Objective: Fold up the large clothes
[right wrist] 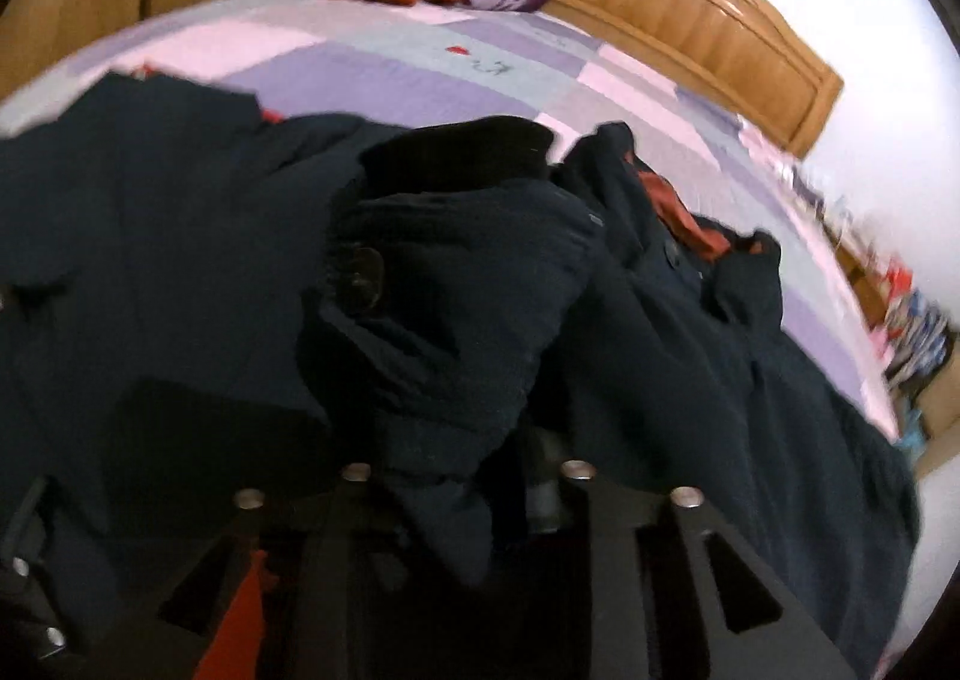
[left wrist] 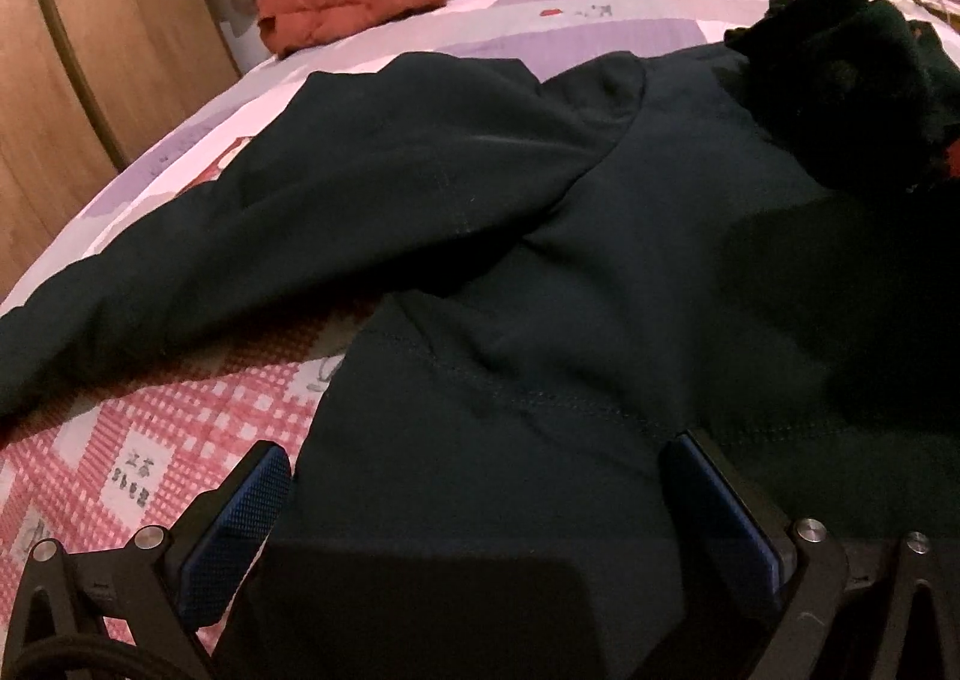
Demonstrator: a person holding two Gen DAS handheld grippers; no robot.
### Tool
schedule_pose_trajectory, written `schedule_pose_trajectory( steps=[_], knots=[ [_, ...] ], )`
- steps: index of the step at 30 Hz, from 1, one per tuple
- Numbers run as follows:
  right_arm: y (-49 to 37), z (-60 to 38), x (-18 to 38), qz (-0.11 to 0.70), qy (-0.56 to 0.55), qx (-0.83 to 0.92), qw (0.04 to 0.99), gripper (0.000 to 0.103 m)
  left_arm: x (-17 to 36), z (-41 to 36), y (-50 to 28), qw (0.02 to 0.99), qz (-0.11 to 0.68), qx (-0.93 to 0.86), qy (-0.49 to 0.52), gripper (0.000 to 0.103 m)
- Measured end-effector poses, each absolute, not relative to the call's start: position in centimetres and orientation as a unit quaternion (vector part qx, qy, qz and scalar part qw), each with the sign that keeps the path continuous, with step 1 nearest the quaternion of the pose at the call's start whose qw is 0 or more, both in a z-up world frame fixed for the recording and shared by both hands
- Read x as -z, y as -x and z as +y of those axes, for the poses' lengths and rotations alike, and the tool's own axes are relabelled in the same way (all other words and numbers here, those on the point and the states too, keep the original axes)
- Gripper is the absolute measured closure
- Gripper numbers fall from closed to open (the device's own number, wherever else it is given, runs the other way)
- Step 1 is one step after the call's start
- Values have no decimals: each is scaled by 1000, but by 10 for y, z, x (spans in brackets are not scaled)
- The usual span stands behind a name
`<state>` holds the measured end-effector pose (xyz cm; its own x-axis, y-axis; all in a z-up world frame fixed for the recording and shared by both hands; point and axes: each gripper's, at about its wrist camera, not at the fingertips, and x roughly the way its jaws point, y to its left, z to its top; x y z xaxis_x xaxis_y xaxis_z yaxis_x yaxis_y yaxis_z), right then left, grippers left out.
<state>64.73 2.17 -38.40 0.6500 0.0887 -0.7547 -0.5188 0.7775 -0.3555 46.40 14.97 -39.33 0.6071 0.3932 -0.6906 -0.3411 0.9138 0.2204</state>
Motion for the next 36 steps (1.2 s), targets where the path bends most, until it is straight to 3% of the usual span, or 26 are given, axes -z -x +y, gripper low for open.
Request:
schedule_pose_trajectory(
  steps=[1,3,4,8,13,17,18,20,25,30,36],
  knots=[
    [-644,18,385,380,284,-184,860,54,393,150,-464,896,393,-206,-34,0],
    [-637,24,375,393,260,-230,852,28,393,149,-465,895,393,-207,-36,0],
    [-631,23,364,389,239,-254,853,26,393,150,-465,895,392,-207,-37,0],
    [-611,-16,311,354,162,-250,887,26,393,151,-466,895,392,-208,-38,0],
    [-634,-150,278,311,138,-5,940,26,393,150,-466,895,392,-211,-42,0],
    [-688,-267,307,411,74,119,901,26,393,149,-467,894,391,-214,-48,0],
    [-694,-282,331,456,88,102,880,26,393,149,-467,894,391,-215,-50,0],
    [-681,-291,349,454,130,63,879,26,393,148,-467,893,391,-217,-55,0],
    [-649,-283,326,406,169,111,891,26,394,146,-466,891,389,-222,-65,0],
    [-605,-192,296,339,145,-66,927,21,394,145,-466,890,389,-226,-72,0],
    [-601,-71,317,332,221,-198,895,19,394,144,-466,890,388,-228,-75,0]
  ],
)
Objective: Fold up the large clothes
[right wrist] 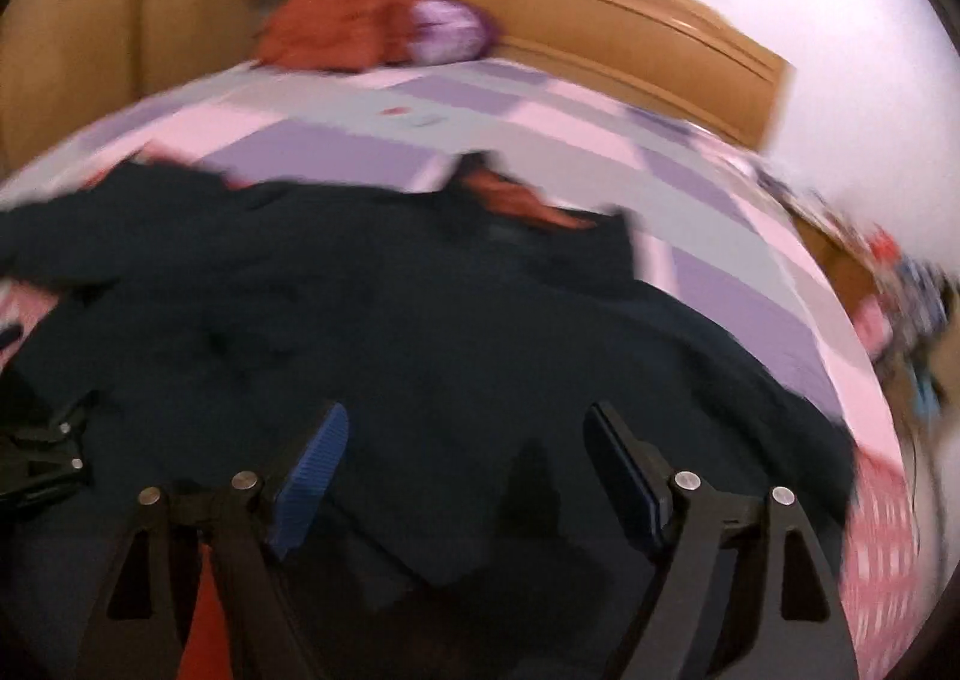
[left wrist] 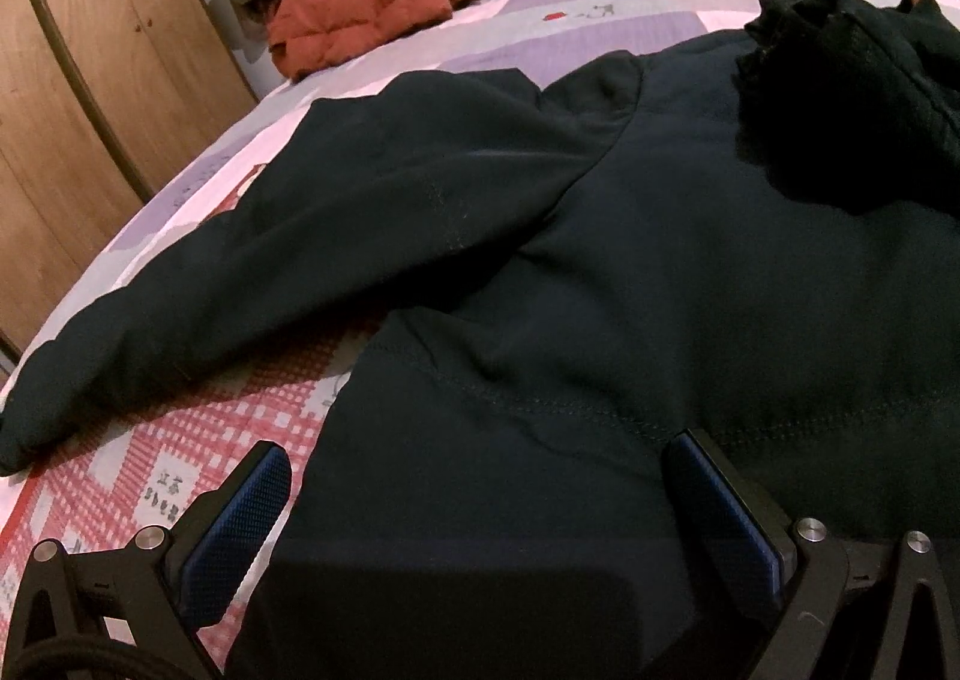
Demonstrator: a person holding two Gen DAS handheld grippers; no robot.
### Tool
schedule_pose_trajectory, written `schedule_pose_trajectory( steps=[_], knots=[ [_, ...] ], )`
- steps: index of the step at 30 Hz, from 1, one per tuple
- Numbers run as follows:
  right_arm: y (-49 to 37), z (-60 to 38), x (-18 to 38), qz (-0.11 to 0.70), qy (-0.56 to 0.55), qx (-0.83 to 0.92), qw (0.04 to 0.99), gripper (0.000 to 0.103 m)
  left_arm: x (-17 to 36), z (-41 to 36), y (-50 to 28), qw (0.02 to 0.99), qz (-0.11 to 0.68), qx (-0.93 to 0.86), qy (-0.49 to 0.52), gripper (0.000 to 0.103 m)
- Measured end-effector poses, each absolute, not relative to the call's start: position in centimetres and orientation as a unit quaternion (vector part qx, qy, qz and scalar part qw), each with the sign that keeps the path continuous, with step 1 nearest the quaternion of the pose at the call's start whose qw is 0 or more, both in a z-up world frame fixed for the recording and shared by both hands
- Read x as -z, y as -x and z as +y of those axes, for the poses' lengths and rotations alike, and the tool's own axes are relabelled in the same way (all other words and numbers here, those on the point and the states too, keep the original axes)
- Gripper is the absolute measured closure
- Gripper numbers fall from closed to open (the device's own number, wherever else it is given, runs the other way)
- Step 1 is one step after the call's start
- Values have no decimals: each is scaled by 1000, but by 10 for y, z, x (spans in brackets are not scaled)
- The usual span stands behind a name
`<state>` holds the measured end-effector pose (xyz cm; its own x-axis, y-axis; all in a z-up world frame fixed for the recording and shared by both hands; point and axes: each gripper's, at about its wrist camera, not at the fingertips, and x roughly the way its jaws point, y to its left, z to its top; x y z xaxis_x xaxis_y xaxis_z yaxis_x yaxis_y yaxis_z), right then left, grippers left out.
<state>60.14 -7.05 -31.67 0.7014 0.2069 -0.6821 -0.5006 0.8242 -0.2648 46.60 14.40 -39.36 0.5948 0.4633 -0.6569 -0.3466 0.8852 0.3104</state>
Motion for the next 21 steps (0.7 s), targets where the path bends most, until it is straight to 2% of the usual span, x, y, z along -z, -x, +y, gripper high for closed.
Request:
schedule_pose_trajectory(
  steps=[4,8,11,13,14,15,16,18,21],
  knots=[
    [-615,-36,331,366,229,-217,875,19,393,144,-466,890,388,-227,-73,0],
    [-608,-9,332,332,273,-248,868,19,393,144,-466,890,388,-227,-74,0],
    [-623,-5,352,347,280,-242,862,19,394,144,-466,890,388,-227,-74,0],
    [-625,-10,356,357,260,-253,861,28,394,144,-466,890,388,-227,-74,0],
    [-625,-11,356,359,258,-261,858,44,394,144,-466,890,388,-227,-74,0],
    [-621,-9,356,358,260,-267,856,49,394,144,-466,890,388,-227,-74,0],
    [-613,-7,355,355,267,-278,852,67,394,144,-466,890,388,-227,-74,0],
    [-610,-8,357,353,270,-290,847,71,394,144,-466,890,388,-227,-74,0],
    [-604,-12,343,342,244,-294,859,72,394,144,-466,890,388,-228,-74,0]
  ],
)
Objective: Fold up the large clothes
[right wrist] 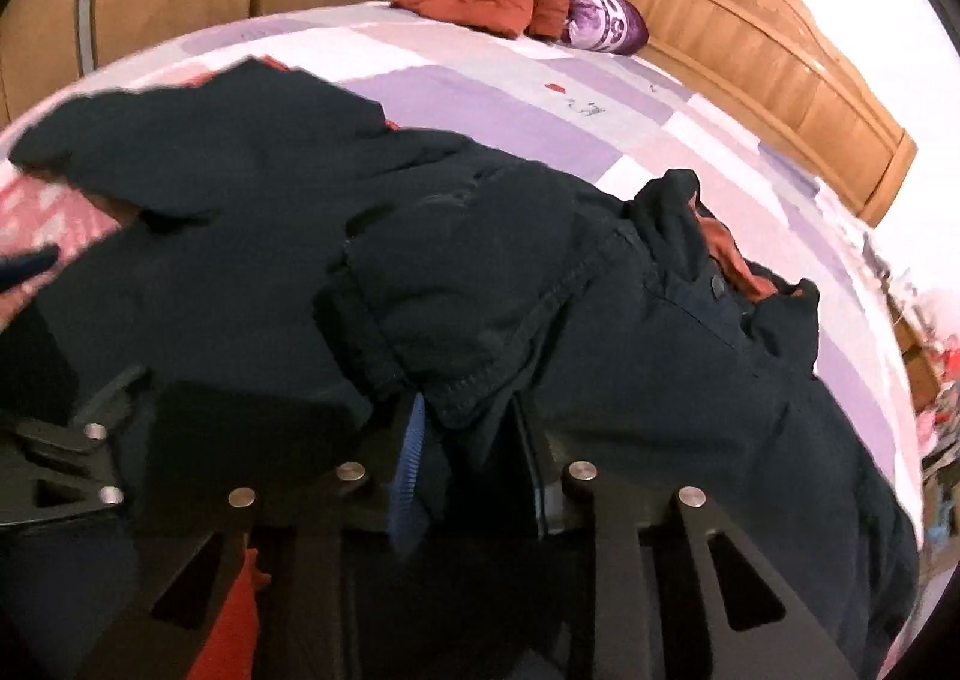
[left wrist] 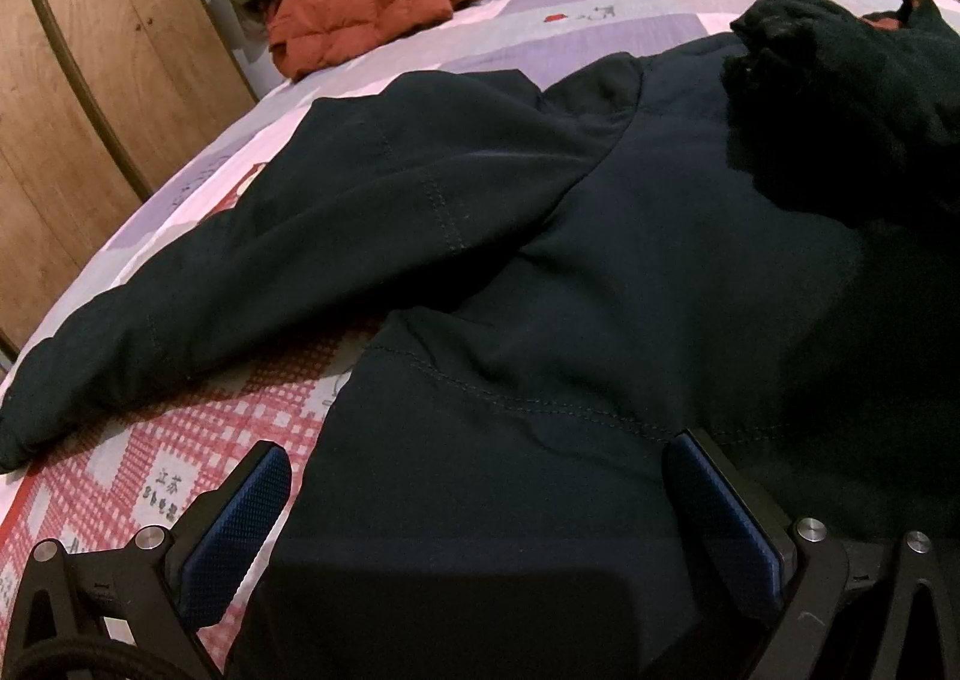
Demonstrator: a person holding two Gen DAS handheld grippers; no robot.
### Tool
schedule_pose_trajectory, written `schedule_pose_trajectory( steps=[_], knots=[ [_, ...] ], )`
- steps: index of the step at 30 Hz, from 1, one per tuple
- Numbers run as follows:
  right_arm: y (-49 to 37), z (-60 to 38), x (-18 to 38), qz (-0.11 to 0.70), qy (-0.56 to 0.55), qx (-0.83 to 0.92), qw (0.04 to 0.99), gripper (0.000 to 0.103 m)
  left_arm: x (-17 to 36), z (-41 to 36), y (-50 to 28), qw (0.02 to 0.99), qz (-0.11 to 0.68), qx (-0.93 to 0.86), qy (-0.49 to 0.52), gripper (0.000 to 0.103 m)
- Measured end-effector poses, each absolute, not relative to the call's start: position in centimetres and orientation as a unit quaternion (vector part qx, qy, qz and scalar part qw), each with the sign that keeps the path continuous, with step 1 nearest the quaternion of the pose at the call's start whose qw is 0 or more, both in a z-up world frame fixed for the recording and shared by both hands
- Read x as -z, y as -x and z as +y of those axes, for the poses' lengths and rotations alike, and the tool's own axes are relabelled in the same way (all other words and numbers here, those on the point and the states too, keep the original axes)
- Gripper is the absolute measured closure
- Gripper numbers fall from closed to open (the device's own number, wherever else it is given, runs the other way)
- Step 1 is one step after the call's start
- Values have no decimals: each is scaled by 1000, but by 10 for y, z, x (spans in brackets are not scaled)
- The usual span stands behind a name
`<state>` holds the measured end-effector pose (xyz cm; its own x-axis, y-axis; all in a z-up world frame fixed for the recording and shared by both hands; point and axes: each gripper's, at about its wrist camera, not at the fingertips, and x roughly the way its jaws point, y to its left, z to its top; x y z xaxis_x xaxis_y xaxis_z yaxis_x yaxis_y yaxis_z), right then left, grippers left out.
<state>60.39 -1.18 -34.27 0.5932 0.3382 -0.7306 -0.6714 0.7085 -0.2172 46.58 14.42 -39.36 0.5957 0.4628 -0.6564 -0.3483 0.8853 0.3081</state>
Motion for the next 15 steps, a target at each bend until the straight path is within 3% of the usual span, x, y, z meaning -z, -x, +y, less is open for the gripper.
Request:
schedule_pose_trajectory(
  steps=[2,5,8,10,12,15],
  knots=[
    [-600,-8,332,323,230,-297,869,69,394,144,-466,890,388,-228,-74,0],
    [-608,13,333,318,245,-289,869,37,394,144,-466,890,388,-228,-74,0],
    [-623,30,352,353,256,-293,851,33,394,144,-466,890,388,-228,-74,0],
    [-629,32,361,376,246,-303,840,37,394,144,-466,890,388,-228,-73,0],
    [-625,27,356,373,226,-318,842,59,394,144,-466,890,388,-228,-73,0],
    [-609,21,349,364,225,-335,839,80,394,144,-466,890,388,-228,-73,0]
  ],
)
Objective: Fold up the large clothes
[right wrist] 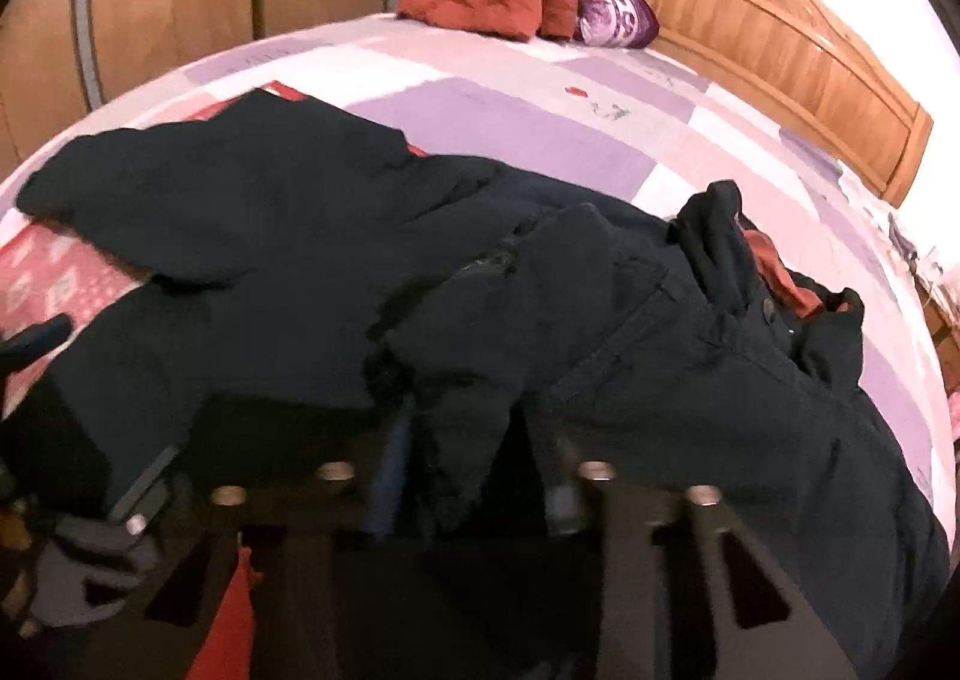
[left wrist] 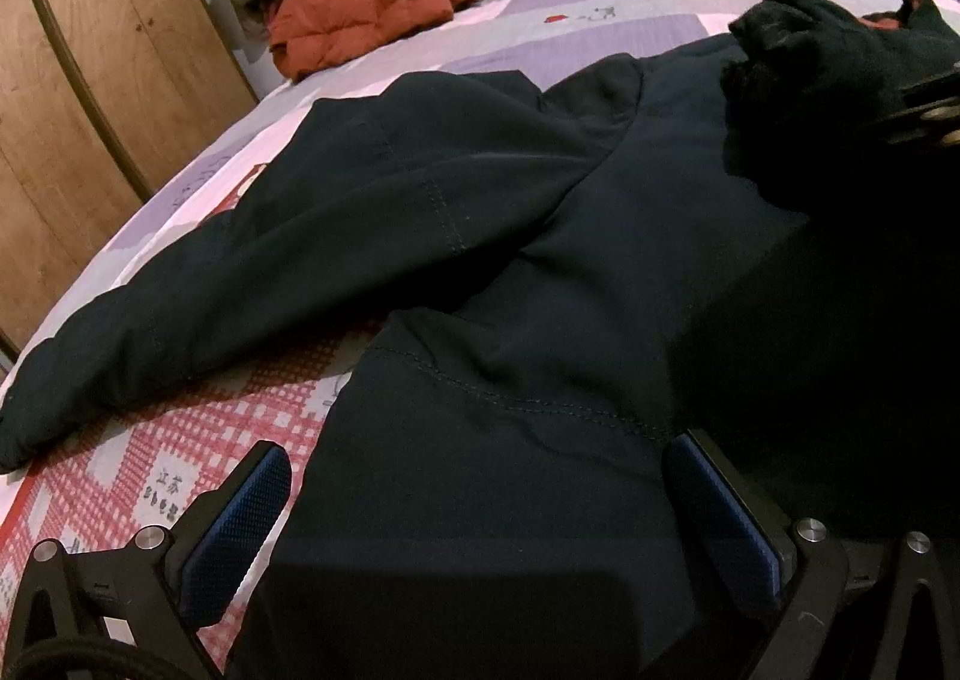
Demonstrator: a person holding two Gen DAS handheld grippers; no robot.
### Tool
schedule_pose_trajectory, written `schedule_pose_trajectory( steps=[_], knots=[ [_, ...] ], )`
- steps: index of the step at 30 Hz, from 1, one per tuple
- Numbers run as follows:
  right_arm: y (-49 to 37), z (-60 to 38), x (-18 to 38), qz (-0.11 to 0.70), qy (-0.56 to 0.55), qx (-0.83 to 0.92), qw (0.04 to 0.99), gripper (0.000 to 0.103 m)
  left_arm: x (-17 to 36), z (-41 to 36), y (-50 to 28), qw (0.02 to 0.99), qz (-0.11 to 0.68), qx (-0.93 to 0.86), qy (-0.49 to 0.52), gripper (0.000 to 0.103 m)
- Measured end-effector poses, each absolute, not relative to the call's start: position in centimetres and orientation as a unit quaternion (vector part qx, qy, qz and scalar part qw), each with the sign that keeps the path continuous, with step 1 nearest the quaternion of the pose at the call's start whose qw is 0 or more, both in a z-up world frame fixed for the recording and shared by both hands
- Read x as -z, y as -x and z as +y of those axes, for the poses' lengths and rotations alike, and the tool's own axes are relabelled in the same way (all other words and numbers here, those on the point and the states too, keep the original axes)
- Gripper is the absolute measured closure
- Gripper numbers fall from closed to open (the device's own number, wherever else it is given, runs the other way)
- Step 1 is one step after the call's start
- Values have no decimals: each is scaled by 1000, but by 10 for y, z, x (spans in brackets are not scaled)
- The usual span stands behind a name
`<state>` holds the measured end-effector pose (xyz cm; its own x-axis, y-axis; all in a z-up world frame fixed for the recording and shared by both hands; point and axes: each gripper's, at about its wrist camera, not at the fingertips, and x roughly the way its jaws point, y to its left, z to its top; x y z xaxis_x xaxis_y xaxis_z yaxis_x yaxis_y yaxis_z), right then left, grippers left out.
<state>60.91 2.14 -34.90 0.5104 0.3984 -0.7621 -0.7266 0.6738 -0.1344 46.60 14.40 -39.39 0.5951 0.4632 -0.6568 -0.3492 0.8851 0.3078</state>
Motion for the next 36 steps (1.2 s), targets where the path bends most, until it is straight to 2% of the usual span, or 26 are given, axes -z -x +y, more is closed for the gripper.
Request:
schedule_pose_trajectory(
  steps=[7,8,9,11,13,15,18,22,24,25,31,36],
  knots=[
    [-551,18,349,340,282,-395,806,80,394,144,-466,890,388,-229,-74,0],
    [-551,19,351,340,279,-392,808,73,394,144,-466,890,388,-229,-74,0],
    [-555,21,352,353,268,-385,810,60,394,144,-466,890,388,-228,-74,0],
    [-562,18,347,376,232,-383,811,47,394,144,-466,890,388,-228,-73,0],
    [-560,5,331,373,193,-386,821,47,394,144,-466,890,388,-228,-73,0],
    [-555,-19,310,334,173,-362,853,46,394,143,-466,890,388,-229,-74,0],
    [-567,-67,294,289,172,-255,906,38,394,143,-466,890,388,-229,-74,0],
    [-628,-182,298,321,107,-25,941,38,394,144,-466,890,388,-229,-74,0],
    [-666,-249,343,426,73,54,900,37,394,143,-466,890,388,-230,-75,0],
    [-668,-262,354,436,51,33,898,37,393,143,-466,889,388,-230,-76,0],
    [-645,-233,368,362,150,74,917,37,388,144,-467,886,396,-229,-78,0],
    [-649,-254,369,372,99,45,922,37,346,127,-463,898,372,-221,-85,0]
  ],
)
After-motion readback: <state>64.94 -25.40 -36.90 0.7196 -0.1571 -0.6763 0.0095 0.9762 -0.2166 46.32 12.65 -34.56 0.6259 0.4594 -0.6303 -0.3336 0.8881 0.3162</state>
